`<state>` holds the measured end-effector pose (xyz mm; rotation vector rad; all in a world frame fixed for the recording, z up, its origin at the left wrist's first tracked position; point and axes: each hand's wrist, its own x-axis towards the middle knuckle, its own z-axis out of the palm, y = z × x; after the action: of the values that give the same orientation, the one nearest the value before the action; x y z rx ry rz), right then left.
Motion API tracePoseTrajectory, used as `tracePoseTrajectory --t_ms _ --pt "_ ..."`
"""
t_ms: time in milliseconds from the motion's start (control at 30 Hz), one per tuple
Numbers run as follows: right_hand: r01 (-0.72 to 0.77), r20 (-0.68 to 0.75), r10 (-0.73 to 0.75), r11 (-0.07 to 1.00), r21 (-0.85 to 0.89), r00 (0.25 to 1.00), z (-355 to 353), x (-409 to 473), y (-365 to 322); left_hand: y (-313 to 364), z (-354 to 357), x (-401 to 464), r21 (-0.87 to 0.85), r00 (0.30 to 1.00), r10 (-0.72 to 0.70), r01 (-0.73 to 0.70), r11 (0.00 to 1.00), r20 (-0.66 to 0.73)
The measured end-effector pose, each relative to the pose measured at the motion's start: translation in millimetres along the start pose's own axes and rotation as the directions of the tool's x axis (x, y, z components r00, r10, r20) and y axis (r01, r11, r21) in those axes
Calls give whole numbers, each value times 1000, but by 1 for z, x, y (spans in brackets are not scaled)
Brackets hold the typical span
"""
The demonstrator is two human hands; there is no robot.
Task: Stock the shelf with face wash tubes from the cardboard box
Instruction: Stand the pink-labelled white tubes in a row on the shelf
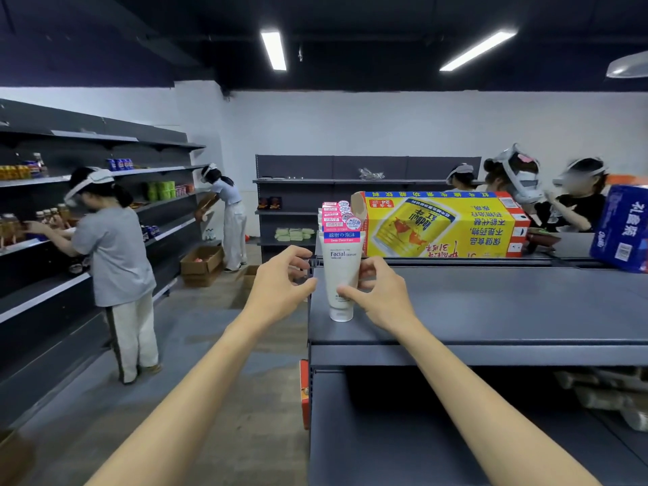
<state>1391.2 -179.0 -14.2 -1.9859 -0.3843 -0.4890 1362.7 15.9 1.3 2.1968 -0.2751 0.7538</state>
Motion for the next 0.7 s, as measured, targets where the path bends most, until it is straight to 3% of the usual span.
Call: tracePoseTrajectory --t_ms 700 --pt "17 6 -17 999 -43 1000 3 2 5 -2 10 6 -10 1000 8 -8 1000 1"
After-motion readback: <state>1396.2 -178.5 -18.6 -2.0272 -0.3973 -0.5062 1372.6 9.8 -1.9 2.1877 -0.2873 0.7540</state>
